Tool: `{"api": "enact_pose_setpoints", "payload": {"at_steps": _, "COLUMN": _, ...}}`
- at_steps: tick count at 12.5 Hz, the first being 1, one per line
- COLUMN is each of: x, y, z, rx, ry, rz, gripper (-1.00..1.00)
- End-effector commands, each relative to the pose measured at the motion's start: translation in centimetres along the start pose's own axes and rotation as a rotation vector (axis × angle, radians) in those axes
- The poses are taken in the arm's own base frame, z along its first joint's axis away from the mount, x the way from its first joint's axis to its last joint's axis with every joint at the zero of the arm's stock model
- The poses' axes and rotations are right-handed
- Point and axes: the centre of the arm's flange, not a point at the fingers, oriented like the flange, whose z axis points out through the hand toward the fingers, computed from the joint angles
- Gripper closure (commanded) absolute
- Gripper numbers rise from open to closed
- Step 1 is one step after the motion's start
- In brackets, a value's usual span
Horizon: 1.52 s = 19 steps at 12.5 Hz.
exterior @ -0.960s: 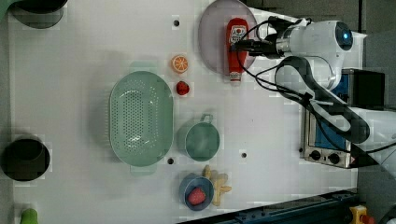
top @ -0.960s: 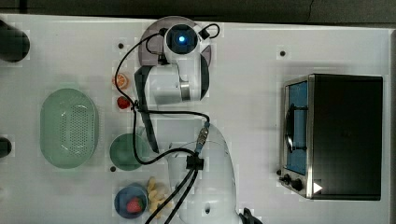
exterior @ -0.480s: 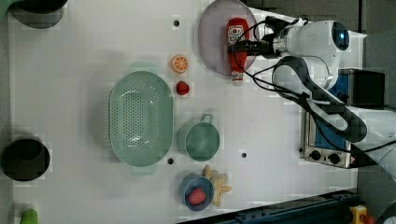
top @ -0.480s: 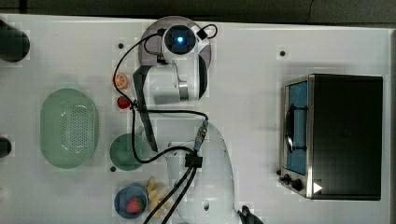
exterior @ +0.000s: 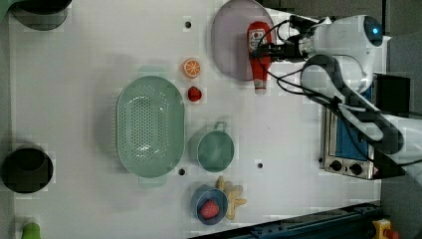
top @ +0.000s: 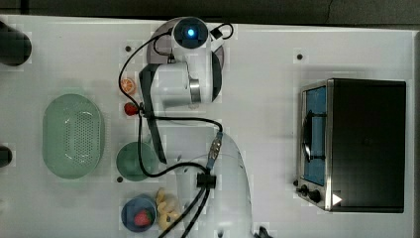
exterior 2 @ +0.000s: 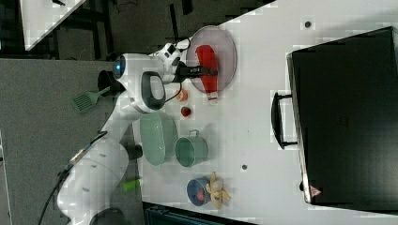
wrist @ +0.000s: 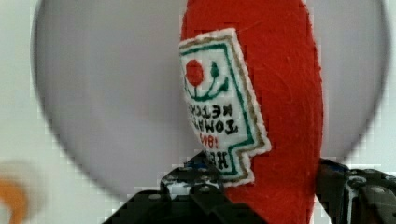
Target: Pick ketchup from plate and place it on table.
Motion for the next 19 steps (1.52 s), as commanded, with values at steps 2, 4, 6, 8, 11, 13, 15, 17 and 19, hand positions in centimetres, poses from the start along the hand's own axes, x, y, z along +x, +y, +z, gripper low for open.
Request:
{"api": "enact_pose_setpoints", "payload": {"at_steps": 2, "x": 1.1, "y": 3.0, "z": -18.0, "rx": 0.024, "ry": 0.174, "rz": 0.12, "gripper": -0.16}}
{"api": "enact_pose_setpoints", "payload": {"at_steps": 4, "x": -0.3, "y": 4.3, "z": -21.5, "rx": 0.061, "ry": 0.131, "rz": 0.17, "gripper": -0.16}}
{"api": "enact_pose_setpoints", "payload": {"at_steps": 6, "x": -1.8, "y": 5.9, "z": -24.7, "rx": 0.101, "ry": 0.083, "rz": 0.223, "gripper": -0.16}}
{"api": "enact_pose_setpoints", "payload": {"at_steps": 8, "x": -3.2, "y": 8.4, "z": -27.5, "rx": 0.092, "ry": 0.071, "rz": 0.26, "gripper": -0.16}}
{"api": "enact_pose_setpoints", "payload": {"at_steps": 11, "x": -6.3, "y": 11.7, "z": -28.5, "rx": 0.063, "ry": 0.01, "rz": 0.322, "gripper": -0.16}}
{"api": "enact_pose_setpoints", "payload": {"at_steps": 13, "x": -8.3, "y": 12.8, "z": -27.9, "rx": 0.053, "ry": -0.011, "rz": 0.367, "gripper": -0.16}}
{"api": "enact_pose_setpoints", "payload": {"at_steps": 15, "x": -10.2, "y": 12.6, "z": -27.0, "rx": 0.047, "ry": -0.017, "rz": 0.397, "gripper": -0.16}}
{"api": "enact_pose_setpoints", "payload": {"at_steps": 17, "x": -12.1, "y": 12.0, "z": -25.7, "rx": 0.041, "ry": -0.013, "rz": 0.434, "gripper": -0.16}}
{"api": "enact_pose_setpoints", "payload": {"at_steps": 19, "x": -13.9, "y": 11.2, "z": -23.5, "rx": 0.036, "ry": -0.011, "rz": 0.459, "gripper": -0.16}}
